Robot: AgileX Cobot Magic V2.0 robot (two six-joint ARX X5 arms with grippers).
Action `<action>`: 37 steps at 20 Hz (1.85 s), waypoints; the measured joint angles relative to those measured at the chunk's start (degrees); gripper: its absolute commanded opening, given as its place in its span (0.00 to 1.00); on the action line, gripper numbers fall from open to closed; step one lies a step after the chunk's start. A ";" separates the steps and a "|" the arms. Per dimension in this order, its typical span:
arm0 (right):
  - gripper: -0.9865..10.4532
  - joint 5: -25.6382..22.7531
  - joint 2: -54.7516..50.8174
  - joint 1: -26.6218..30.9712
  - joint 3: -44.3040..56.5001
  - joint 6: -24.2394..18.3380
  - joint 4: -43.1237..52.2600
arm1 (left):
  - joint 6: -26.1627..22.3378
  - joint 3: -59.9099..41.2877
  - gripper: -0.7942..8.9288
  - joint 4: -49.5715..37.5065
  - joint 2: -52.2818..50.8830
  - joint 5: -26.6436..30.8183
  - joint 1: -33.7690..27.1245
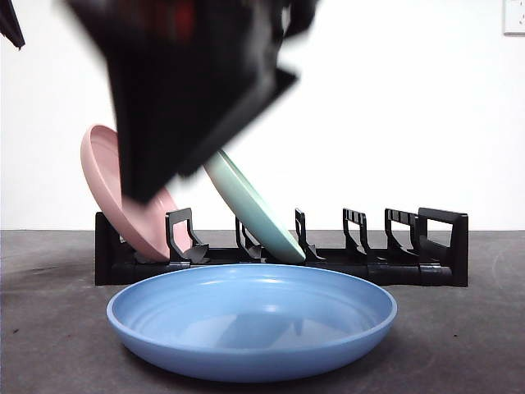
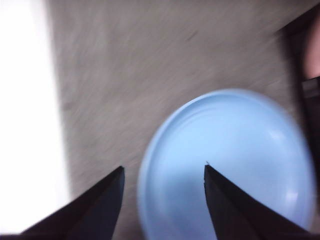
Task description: Place the plate
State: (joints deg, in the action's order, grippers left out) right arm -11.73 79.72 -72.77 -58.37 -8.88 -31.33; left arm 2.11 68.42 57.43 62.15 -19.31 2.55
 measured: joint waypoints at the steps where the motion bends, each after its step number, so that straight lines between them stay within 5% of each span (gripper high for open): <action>1: 0.31 -0.02 -2.51 1.73 0.00 0.42 0.07 | 0.00 0.00 0.44 -0.02 -0.02 0.00 0.00; 4: 0.31 1.70 -9.77 9.70 -0.02 5.46 -0.22 | 1.14 0.00 0.44 -0.42 -0.02 0.00 0.26; 8: 0.31 10.29 -18.99 20.28 -0.02 15.37 -0.44 | 3.69 0.20 0.44 -4.52 0.22 0.20 2.01; 12: 0.31 14.62 -24.98 30.08 -0.02 20.83 -1.97 | 5.62 4.42 0.44 -5.53 4.96 8.70 5.29; 17: 0.31 14.97 -28.61 37.46 -0.02 21.35 -7.34 | 6.05 14.19 0.44 -4.90 15.85 15.98 9.33; 25: 0.31 15.19 -28.81 39.91 -0.02 19.15 -11.30 | 6.05 29.77 0.44 -1.57 33.14 26.60 14.14; 34: 0.31 14.78 -28.81 41.35 -0.02 17.68 -11.30 | 6.05 31.71 0.43 0.28 40.61 27.08 14.23; 37: 0.31 14.78 -28.81 41.35 -0.02 17.68 -11.30 | 6.05 31.71 0.28 0.85 40.98 27.08 14.23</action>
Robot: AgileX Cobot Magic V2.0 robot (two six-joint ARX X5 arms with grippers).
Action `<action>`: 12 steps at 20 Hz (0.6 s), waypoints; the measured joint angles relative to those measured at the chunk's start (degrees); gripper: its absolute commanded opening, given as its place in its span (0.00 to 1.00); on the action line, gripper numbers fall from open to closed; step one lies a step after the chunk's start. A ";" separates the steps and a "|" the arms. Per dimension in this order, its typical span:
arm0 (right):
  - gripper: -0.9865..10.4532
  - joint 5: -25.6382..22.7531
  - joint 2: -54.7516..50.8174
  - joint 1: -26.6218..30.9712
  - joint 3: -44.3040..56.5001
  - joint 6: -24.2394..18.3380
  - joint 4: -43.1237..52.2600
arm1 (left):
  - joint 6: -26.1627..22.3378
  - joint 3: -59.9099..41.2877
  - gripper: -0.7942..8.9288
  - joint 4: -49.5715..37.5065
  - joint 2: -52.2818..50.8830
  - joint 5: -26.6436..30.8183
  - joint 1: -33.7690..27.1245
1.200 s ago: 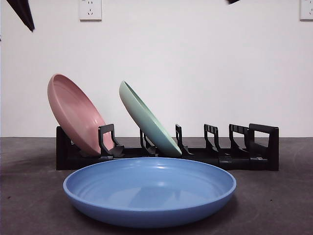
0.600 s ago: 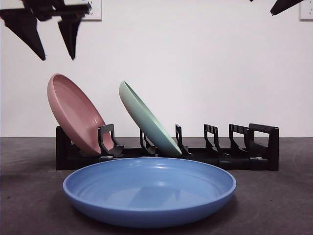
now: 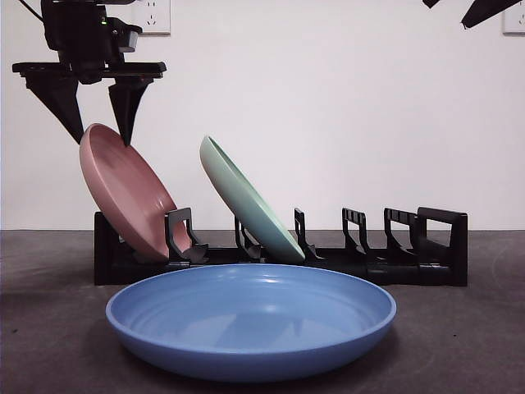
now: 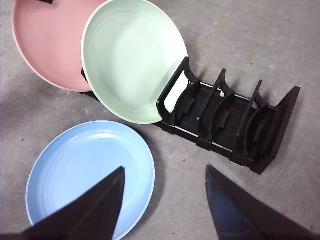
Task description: Place the plate
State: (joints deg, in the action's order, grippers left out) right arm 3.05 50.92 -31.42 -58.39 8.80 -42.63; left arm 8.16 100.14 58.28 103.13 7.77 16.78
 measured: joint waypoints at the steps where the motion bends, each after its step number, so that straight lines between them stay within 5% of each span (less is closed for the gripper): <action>1: 0.31 0.00 0.00 0.00 0.00 0.00 0.00 | 0.00 0.00 0.23 0.13 0.00 0.00 0.00; 12: 0.31 -0.02 0.00 0.00 0.00 0.00 -0.46 | 0.26 3.06 0.10 6.25 0.00 1.38 -0.07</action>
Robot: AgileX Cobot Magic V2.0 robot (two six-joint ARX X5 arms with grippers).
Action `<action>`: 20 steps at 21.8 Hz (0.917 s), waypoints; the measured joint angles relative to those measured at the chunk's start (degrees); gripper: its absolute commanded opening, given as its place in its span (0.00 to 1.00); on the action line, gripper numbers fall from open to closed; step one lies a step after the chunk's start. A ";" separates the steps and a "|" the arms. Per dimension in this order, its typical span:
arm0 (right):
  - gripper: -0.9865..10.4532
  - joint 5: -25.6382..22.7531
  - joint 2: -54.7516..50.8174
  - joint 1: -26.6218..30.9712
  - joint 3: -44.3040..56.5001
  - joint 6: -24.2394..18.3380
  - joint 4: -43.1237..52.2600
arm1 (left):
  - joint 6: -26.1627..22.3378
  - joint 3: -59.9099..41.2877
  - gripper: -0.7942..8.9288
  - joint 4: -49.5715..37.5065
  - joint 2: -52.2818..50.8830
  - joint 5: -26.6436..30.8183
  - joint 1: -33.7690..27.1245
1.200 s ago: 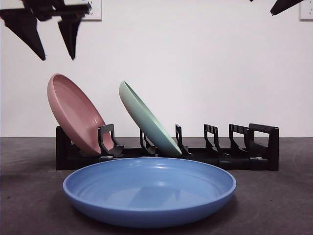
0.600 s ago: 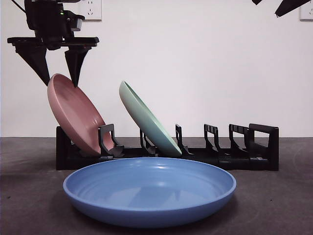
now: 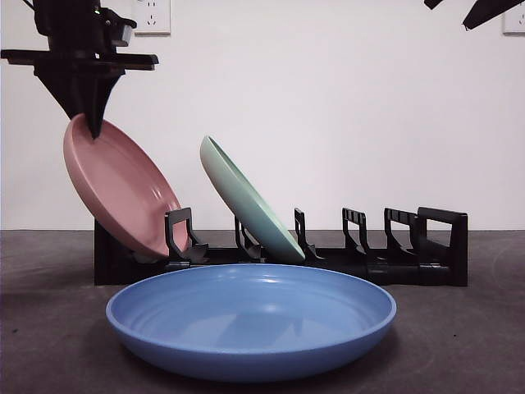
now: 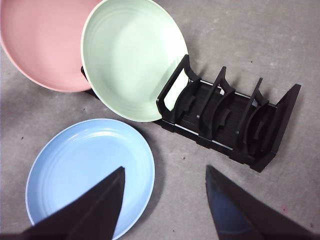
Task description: Place the plate
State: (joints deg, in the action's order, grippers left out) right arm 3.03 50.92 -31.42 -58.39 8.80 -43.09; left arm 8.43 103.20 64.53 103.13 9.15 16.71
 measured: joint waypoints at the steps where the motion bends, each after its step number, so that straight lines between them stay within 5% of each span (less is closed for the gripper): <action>1: 0.31 0.02 0.00 0.00 0.00 0.00 -0.04 | -0.02 0.61 0.10 0.57 0.02 0.20 -0.04; 18: 0.31 0.02 0.00 0.00 0.00 -0.02 -2.71 | -1.70 16.96 0.10 16.52 0.07 10.99 0.04; 19: 0.31 0.02 0.00 0.00 0.00 -1.29 -3.85 | -1.95 8.31 0.10 16.55 -15.91 11.54 0.04; 20: 0.31 0.02 -0.02 0.00 0.00 -1.33 -3.85 | -1.95 5.73 0.10 16.50 -17.75 11.54 0.04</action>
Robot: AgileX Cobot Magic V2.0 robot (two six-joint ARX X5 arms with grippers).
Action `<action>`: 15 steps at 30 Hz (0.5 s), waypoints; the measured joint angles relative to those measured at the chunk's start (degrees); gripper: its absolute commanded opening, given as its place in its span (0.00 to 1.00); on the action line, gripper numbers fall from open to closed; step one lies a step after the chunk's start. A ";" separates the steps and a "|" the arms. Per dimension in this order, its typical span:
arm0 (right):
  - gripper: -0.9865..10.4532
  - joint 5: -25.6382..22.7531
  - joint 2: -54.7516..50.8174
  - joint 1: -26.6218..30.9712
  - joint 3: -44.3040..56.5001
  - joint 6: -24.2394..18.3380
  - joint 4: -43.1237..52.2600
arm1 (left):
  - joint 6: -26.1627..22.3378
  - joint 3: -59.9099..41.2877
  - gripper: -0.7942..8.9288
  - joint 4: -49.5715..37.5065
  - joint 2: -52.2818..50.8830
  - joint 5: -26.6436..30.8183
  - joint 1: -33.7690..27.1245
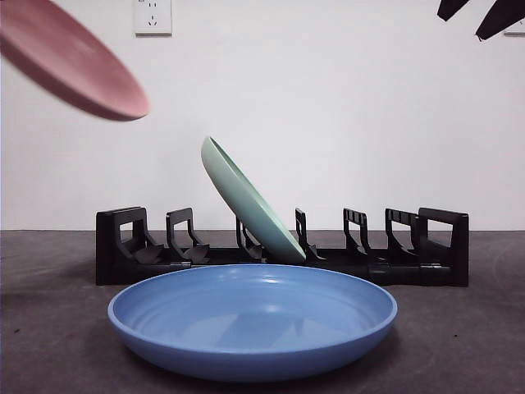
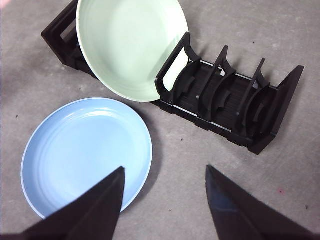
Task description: Place the plate
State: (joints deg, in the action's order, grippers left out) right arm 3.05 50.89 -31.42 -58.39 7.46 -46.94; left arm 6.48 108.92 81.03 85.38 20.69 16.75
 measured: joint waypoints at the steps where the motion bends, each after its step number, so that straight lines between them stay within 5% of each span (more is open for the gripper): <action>1: 0.31 0.00 0.00 0.00 0.00 -0.02 0.00 | 0.00 -2.45 0.10 -0.02 -1.62 0.00 -0.02; 8: 0.31 0.00 0.02 0.00 0.00 -0.17 0.00 | 0.85 -25.31 0.10 -11.37 -20.26 -6.91 0.02; 15: 0.31 0.00 0.00 0.00 0.00 -0.33 0.00 | 7.39 -42.01 0.10 -12.13 -35.45 -12.96 0.02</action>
State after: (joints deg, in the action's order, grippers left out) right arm 3.05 50.89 -31.42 -58.39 7.14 -46.94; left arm 13.87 66.92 68.90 49.93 7.73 16.78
